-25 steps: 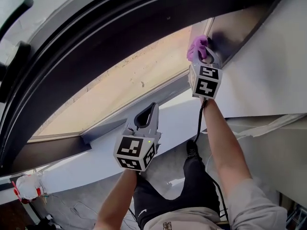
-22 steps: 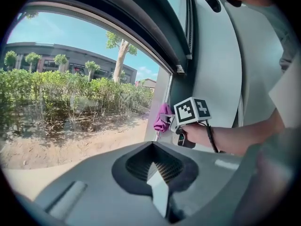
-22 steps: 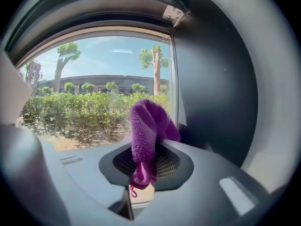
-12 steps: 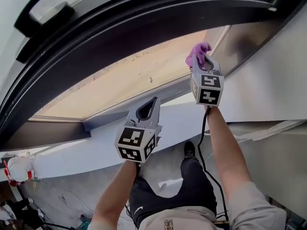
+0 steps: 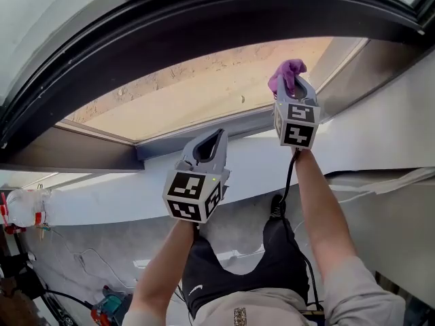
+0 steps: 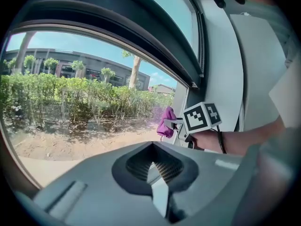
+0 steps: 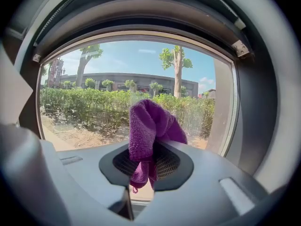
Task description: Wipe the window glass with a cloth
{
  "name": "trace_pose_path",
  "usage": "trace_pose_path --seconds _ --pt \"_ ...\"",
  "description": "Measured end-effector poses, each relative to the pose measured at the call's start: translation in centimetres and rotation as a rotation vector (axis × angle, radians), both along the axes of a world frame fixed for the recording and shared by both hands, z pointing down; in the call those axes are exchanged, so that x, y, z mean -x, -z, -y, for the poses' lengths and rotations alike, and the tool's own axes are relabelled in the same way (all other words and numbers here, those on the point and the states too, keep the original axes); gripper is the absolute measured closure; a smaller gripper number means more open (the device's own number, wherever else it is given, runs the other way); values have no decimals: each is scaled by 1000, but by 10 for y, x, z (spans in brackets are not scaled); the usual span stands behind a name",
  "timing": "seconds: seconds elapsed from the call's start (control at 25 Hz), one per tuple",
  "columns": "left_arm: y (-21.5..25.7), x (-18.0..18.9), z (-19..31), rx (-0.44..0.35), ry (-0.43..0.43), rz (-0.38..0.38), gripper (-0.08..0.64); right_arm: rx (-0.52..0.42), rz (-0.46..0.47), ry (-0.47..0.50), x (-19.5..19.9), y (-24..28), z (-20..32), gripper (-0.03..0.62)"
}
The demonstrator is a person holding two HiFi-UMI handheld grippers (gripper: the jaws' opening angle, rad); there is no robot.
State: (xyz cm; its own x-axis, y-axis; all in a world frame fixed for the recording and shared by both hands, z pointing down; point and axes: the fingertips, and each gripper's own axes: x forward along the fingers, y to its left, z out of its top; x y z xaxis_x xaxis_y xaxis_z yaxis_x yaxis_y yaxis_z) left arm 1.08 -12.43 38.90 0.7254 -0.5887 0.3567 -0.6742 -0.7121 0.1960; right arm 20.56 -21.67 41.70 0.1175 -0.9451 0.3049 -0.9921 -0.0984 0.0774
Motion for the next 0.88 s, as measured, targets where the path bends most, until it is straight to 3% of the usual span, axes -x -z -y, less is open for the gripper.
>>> trace_pose_path --seconds 0.88 --pt "-9 204 -3 24 255 5 560 90 4 237 244 -17 17 503"
